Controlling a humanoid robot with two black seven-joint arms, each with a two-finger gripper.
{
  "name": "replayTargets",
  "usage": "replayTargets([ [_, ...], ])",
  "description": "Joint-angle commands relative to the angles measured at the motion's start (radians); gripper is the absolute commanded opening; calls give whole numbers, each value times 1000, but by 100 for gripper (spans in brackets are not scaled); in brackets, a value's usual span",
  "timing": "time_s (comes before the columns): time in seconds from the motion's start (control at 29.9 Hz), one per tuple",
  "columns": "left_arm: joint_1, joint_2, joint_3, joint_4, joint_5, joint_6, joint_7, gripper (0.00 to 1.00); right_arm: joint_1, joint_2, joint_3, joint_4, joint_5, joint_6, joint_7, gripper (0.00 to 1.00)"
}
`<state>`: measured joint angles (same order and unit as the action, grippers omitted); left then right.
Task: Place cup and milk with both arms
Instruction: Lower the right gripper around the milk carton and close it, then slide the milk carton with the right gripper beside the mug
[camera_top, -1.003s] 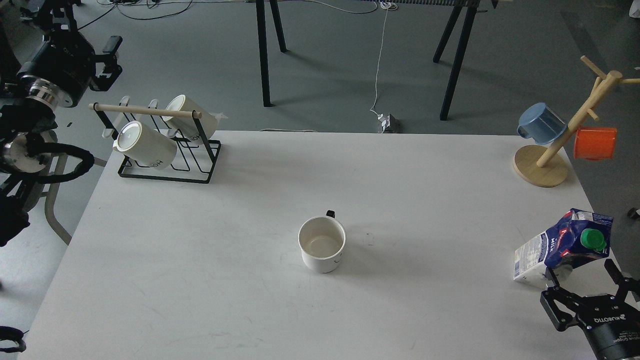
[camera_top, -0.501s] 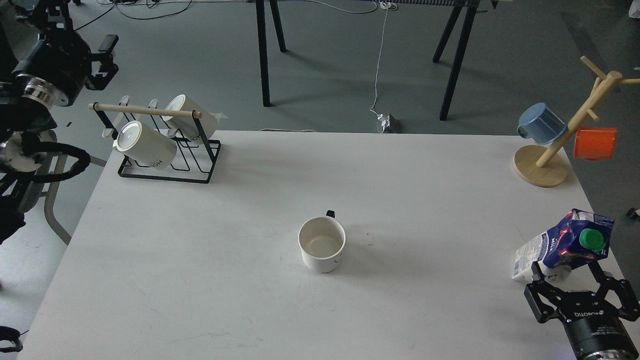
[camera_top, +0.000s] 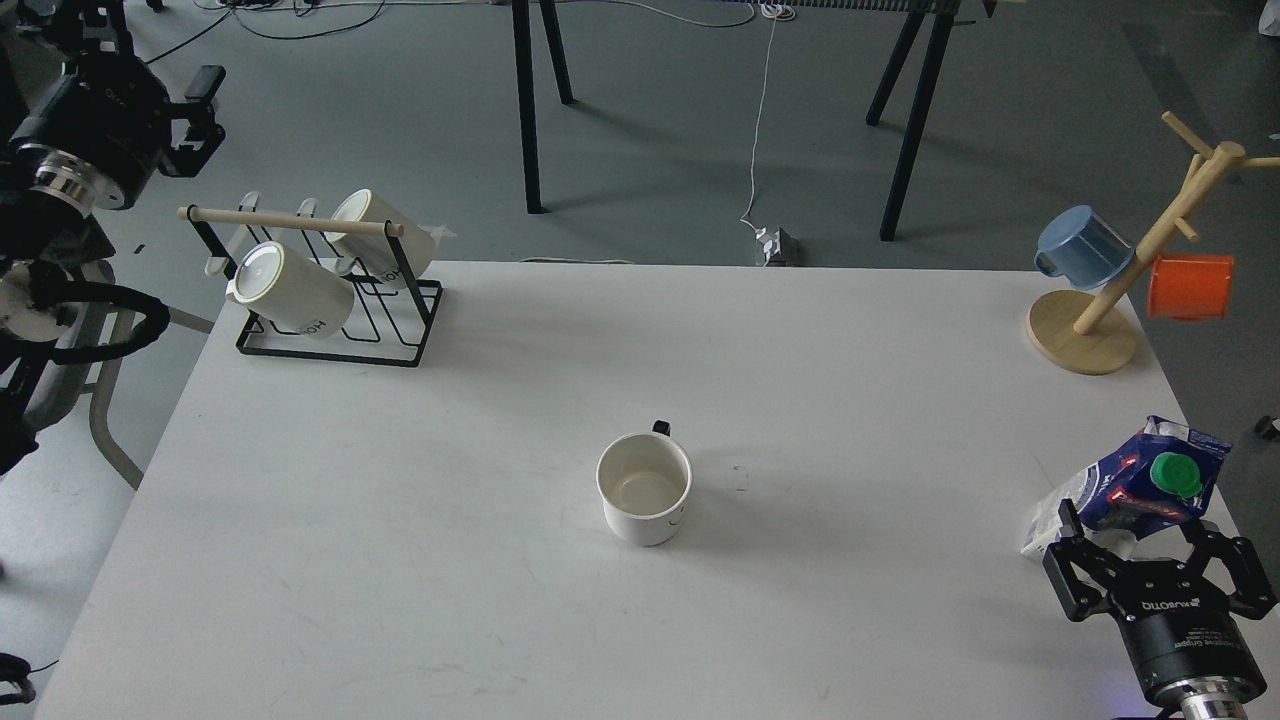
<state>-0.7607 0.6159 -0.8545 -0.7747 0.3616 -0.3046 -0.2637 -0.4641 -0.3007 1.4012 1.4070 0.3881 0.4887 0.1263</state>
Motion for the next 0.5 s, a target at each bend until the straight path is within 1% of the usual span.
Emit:
replayTargets([
  [0.0,0,1,0,0,3,1,0,100,4,0,4,0,0,0,1,91],
  [0.03,0,1,0,0,4,1,1,100,4,0,4,0,0,0,1,89],
  [0.13,0,1,0,0,5,2,1,100,8,0,7,-5,0,0,3,77],
  [0.27,0,1,2,0,5,7,1,100,13,0,18,-17,0,0,3,66],
  [0.37,0,1,2,0,7,9,1,100,21,0,25,-25,0,0,4,61],
  [0.47,0,1,2,0,8,9,1,100,21,3,22,-22,0,0,3,54],
])
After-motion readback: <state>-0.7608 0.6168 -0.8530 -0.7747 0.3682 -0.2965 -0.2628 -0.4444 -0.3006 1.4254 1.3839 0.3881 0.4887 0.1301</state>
